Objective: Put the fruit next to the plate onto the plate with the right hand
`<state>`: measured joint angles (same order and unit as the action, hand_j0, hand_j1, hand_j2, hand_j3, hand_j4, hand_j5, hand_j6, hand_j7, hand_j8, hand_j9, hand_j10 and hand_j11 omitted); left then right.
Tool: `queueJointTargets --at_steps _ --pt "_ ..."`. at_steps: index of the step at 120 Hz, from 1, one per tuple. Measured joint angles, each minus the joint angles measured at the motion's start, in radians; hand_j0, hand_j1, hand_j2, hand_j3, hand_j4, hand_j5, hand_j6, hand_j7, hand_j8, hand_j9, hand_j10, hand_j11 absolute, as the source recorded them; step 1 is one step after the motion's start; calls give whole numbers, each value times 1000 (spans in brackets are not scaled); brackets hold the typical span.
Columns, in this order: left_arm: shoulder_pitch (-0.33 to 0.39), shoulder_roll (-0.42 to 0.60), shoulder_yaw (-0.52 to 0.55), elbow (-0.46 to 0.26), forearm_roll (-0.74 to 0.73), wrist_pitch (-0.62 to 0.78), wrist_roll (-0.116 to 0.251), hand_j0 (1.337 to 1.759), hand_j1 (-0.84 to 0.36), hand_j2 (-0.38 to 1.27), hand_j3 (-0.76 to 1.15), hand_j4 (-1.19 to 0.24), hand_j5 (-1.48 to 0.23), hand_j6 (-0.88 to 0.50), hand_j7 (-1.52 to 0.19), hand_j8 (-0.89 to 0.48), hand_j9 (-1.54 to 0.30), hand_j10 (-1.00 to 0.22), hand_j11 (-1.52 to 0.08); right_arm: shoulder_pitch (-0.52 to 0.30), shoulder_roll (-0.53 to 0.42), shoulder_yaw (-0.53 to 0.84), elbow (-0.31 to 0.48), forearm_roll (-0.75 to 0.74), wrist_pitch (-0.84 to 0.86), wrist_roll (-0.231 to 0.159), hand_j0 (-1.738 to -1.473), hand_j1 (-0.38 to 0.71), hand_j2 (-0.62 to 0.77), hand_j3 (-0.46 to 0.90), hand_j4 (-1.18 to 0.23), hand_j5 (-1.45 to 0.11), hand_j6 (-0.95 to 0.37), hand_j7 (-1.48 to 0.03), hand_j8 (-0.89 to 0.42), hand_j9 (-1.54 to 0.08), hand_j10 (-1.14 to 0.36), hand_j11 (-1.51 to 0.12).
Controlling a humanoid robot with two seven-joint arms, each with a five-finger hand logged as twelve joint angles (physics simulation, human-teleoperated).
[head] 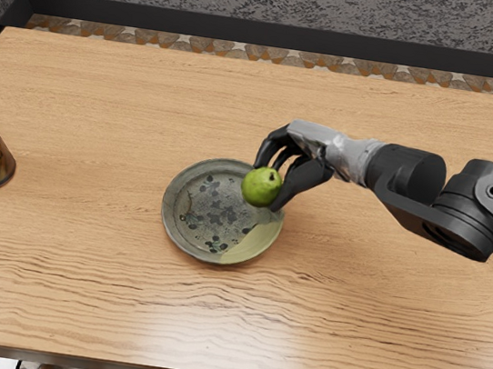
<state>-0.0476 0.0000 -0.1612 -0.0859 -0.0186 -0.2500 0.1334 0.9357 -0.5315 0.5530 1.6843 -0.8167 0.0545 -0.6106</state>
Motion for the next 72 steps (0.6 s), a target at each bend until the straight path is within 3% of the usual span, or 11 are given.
queueJointTargets --at_steps 40,72 --pt "0 0 0 0 0 0 0 1658 348 0 0 -1 -1 -1 -1 -1 -1 -1 -1 52 124 -13 -93 -1 -2 0 -1658 340 567 0 -743 -1016 -502 -991 -562 -1020 -745 -1025" --pt "0 0 0 0 0 0 0 1658 348 0 0 -1 -1 -1 -1 -1 -1 -1 -1 54 164 -27 -128 -8 -2 0 -1658 352 563 0 -730 -1026 -494 -991 -539 -1026 -742 -1031"
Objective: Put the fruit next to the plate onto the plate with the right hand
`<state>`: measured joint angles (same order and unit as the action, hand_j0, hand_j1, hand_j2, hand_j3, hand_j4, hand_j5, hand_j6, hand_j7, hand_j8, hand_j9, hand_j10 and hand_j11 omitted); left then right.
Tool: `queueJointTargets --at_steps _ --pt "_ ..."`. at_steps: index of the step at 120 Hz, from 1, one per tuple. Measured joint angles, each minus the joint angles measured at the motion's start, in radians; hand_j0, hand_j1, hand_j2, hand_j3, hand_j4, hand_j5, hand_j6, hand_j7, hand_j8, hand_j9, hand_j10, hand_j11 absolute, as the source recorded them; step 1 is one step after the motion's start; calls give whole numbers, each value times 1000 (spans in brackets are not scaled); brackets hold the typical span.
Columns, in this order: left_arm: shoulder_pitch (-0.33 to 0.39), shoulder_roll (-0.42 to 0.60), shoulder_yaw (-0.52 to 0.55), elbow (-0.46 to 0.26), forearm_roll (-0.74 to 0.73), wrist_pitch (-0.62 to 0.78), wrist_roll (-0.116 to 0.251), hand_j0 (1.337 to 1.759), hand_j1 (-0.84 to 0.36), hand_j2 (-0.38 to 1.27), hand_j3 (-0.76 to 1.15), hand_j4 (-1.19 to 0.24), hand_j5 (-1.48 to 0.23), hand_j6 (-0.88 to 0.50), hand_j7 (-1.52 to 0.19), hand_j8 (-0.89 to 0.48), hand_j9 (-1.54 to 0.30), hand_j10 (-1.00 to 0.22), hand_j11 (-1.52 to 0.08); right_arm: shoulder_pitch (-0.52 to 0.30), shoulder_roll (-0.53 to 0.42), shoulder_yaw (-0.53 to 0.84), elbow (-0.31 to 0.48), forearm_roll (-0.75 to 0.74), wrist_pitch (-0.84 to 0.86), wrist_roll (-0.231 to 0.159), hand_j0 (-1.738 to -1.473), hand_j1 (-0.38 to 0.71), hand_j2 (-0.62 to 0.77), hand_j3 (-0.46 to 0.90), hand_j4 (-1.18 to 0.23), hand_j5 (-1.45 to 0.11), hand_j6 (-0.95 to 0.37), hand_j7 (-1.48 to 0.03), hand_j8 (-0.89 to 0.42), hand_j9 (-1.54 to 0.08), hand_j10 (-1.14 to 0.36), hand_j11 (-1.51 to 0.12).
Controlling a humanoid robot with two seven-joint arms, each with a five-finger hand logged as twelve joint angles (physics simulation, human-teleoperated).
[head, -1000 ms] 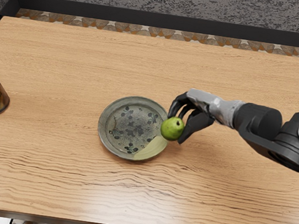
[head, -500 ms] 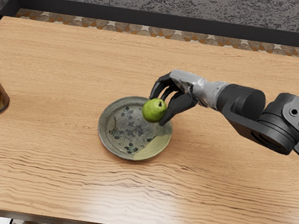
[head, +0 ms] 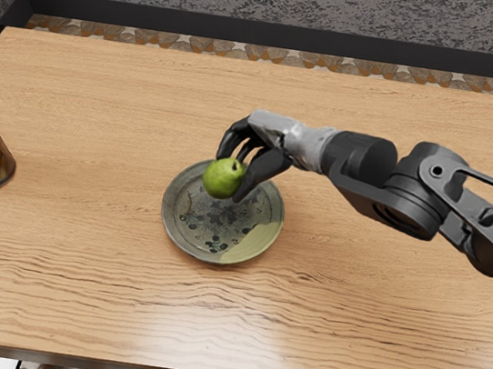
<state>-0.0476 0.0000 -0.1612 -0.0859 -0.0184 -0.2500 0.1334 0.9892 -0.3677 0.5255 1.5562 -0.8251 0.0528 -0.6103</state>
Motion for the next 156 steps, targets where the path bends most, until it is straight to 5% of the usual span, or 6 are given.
queueJointTargets --at_steps 47,65,85,128,156 --pt "0 0 0 0 0 0 0 1658 348 0 0 -1 -1 -1 -1 -1 -1 -1 -1 -11 33 -31 -49 -6 0 0 -1658 354 560 0 -721 -1021 -491 -985 -534 -1016 -740 -1020" --pt "0 0 0 0 0 0 0 1658 348 0 0 -1 -1 -1 -1 -1 -1 -1 -1 -9 42 -35 -57 -15 -14 -1 -1658 13 271 0 -370 -518 -256 -500 -278 -515 -377 -517" --pt "0 0 0 0 0 0 0 1658 348 0 0 -1 -1 -1 -1 -1 -1 -1 -1 -5 43 -36 -55 -14 -15 -1 -1658 -189 120 0 -164 -229 -114 -221 -123 -228 -167 -229" --pt "2 0 0 0 0 0 0 1658 348 0 0 -1 -1 -1 -1 -1 -1 -1 -1 -25 -112 5 81 179 34 -1 -1658 -322 21 0 -29 -40 -21 -38 -22 -39 -29 -40" --pt "3 0 0 0 1 0 0 1658 348 0 0 -1 -1 -1 -1 -1 -1 -1 -1 -150 -190 199 116 404 333 -1 -1658 -341 7 0 -10 -13 -7 -12 -7 -13 -10 -13"
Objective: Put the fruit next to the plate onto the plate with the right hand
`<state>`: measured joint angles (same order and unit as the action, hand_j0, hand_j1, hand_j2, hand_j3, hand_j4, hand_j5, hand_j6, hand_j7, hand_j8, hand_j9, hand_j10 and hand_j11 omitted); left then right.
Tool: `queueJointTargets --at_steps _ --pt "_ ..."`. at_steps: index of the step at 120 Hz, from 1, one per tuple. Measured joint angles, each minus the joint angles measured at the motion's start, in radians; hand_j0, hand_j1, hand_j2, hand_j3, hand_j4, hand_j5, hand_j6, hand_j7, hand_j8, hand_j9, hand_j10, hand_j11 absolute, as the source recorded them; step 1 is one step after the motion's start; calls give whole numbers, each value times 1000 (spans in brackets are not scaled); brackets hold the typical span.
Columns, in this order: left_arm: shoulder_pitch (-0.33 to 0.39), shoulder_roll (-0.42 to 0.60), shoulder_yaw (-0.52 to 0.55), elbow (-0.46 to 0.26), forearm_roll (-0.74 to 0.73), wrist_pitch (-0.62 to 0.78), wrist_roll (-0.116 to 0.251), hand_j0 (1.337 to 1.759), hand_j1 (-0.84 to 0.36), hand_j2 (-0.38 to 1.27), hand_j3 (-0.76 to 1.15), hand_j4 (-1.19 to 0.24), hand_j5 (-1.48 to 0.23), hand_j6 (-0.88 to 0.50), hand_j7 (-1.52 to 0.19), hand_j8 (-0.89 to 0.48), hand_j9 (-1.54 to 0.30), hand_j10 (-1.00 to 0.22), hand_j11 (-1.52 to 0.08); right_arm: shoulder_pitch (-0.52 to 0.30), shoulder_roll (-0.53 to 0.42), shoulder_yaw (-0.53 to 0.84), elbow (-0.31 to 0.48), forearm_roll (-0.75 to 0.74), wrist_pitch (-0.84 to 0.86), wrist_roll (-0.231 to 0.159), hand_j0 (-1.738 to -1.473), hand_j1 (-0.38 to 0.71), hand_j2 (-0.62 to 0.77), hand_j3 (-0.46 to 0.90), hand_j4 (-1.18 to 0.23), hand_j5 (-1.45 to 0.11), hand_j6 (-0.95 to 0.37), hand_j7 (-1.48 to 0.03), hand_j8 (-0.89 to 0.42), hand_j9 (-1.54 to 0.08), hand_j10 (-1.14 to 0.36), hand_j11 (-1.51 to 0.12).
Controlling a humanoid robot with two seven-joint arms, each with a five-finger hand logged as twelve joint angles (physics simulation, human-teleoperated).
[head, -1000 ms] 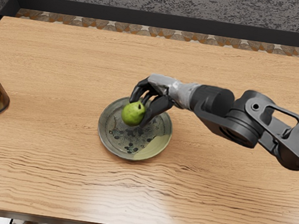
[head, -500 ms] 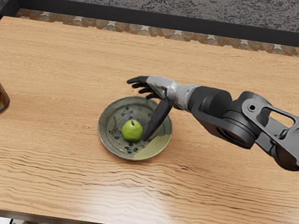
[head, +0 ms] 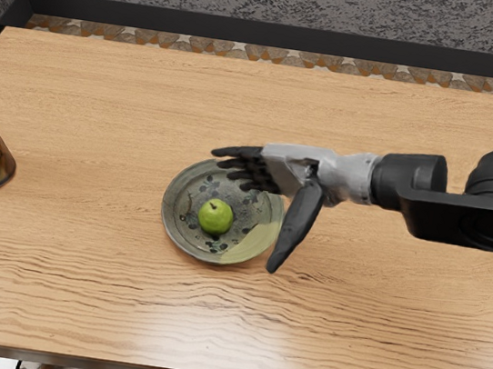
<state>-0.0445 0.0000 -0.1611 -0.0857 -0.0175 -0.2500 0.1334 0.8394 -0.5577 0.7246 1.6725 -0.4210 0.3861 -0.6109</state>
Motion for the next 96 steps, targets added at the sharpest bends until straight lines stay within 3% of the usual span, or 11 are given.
queueJointTargets --at_steps 41,75,96 --pt "0 0 0 1 1 0 0 1658 348 0 0 -1 -1 -1 -1 -1 -1 -1 -1 -79 -176 66 -17 265 210 0 -1658 -348 2 0 -2 -2 -2 -2 -2 -2 -2 -2" --pt "2 0 0 0 0 0 0 1658 348 0 0 -1 -1 -1 -1 -1 -1 -1 -1 -104 -333 68 -117 521 224 0 -1658 -349 1 0 0 -1 0 -1 0 -1 0 -1" --pt "2 0 0 0 -2 0 0 1658 348 0 0 -1 -1 -1 -1 -1 -1 -1 -1 -136 -399 64 -235 635 225 0 -1658 -349 1 0 0 0 1 0 1 0 0 0"
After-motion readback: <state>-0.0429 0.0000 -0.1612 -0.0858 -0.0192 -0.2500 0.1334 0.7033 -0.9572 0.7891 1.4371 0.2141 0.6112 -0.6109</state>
